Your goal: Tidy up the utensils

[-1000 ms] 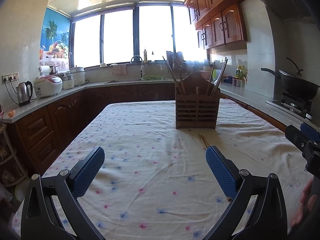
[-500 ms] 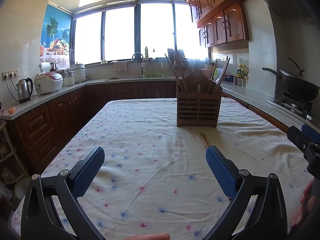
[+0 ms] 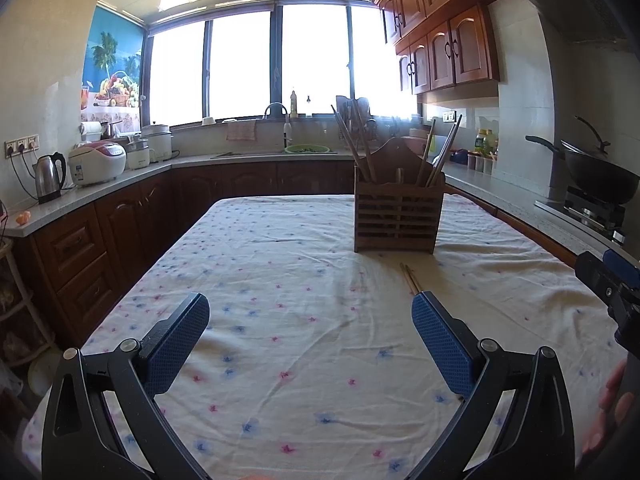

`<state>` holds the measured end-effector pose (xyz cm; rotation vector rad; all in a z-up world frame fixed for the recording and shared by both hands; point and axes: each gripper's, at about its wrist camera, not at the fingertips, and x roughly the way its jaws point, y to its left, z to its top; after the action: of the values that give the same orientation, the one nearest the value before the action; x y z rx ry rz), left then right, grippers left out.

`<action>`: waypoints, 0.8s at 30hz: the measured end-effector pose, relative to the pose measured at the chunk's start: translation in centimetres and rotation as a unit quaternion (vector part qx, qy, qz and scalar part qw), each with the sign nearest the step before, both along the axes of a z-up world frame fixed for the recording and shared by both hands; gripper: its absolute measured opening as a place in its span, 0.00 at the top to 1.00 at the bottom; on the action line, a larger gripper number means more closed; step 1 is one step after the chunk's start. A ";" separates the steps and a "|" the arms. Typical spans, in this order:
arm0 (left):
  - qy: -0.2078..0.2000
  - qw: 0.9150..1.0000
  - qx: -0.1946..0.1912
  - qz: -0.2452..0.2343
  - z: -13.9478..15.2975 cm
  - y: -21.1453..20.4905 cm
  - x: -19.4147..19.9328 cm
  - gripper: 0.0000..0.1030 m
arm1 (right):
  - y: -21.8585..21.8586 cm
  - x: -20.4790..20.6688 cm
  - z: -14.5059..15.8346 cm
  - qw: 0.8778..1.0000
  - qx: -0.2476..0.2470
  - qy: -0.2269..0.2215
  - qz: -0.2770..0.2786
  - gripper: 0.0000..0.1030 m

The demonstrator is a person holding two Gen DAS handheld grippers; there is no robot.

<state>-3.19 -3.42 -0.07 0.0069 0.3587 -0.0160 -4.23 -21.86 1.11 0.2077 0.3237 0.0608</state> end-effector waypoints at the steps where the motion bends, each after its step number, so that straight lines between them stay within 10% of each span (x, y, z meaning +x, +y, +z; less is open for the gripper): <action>1: 0.000 1.000 0.000 0.000 0.0 0.0 0.0 0.00 | 0.0 0.1 0.0 1.000 0.001 0.001 0.001 0.00; 24: 0.005 1.000 0.005 -0.013 0.0 -0.4 0.3 0.00 | 0.0 0.4 0.1 1.000 0.008 0.001 0.008 0.00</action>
<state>-2.90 -3.83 -0.03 0.0211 0.3680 -0.0403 -3.85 -21.88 1.17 0.2214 0.3277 0.0787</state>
